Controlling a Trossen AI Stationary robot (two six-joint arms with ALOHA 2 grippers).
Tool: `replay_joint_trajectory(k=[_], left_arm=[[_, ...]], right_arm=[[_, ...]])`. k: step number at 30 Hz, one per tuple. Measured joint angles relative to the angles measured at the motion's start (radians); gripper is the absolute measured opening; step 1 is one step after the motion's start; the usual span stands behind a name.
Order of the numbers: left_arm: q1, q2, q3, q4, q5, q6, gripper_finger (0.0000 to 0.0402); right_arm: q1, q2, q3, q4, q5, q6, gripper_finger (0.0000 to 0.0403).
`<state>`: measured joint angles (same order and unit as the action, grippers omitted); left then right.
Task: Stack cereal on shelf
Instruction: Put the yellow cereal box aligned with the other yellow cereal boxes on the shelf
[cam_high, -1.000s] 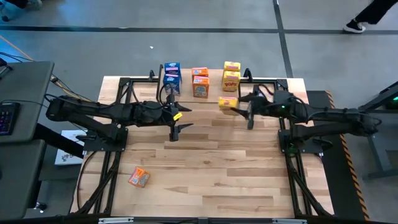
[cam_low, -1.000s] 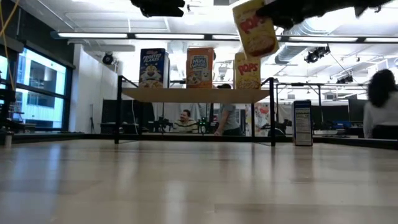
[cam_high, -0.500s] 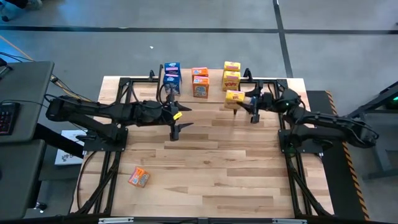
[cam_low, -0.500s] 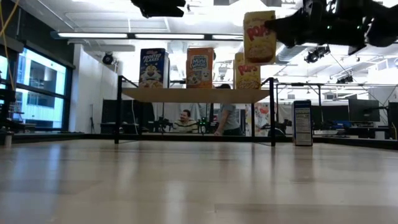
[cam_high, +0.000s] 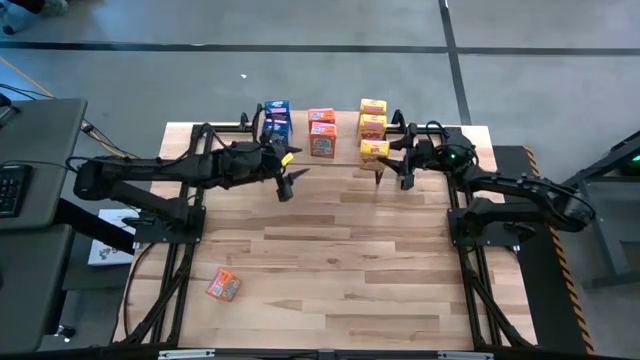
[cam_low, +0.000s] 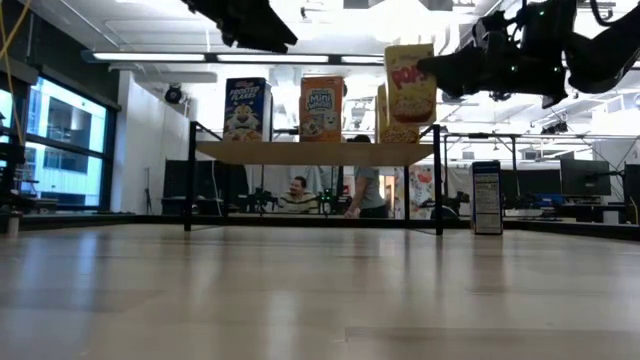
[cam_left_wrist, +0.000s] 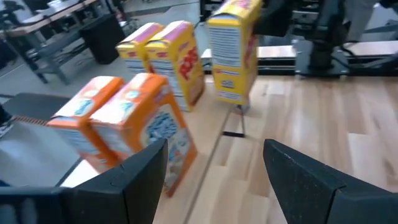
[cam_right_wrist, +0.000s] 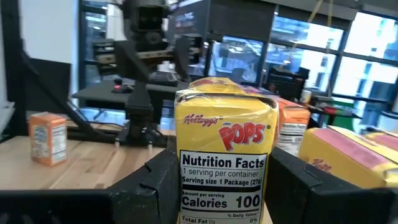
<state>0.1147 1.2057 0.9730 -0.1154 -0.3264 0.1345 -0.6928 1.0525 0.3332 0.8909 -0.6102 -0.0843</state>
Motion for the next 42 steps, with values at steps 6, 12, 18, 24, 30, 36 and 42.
replay_joint_trajectory(k=[6, 12, 18, 24, 30, 36, 42], left_arm=[[0.037, 0.000, 0.000, 0.000, 0.000, 0.000, 0.0255], [0.041, 0.000, 0.000, 0.000, 0.000, 0.000, 0.0255], [0.041, 0.000, 0.000, 0.001, 0.000, 0.000, 0.0255], [0.041, 0.000, 0.000, 0.001, 0.000, 0.000, 0.0255], [0.041, 0.000, 0.000, 0.001, 0.001, 0.000, 0.0255], [0.041, 0.000, -0.001, 0.001, 0.001, 0.000, 0.0255], [0.041, 0.000, -0.001, 0.001, 0.001, 0.000, 0.0255]], right_arm=[[-0.044, 0.069, 0.000, 0.075, -0.035, 0.026, 0.0173], [-0.070, 0.125, 0.000, 0.125, -0.043, 0.028, 0.0173], [-0.073, 0.159, 0.028, 0.123, -0.054, 0.025, 0.0173], [-0.073, 0.167, 0.059, 0.077, -0.055, 0.019, 0.0173], [-0.073, 0.167, 0.059, 0.046, -0.053, -0.021, 0.0173], [-0.073, 0.167, 0.059, 0.036, -0.037, -0.048, 0.0173], [-0.077, 0.167, 0.059, 0.034, 0.004, -0.053, 0.0173]])
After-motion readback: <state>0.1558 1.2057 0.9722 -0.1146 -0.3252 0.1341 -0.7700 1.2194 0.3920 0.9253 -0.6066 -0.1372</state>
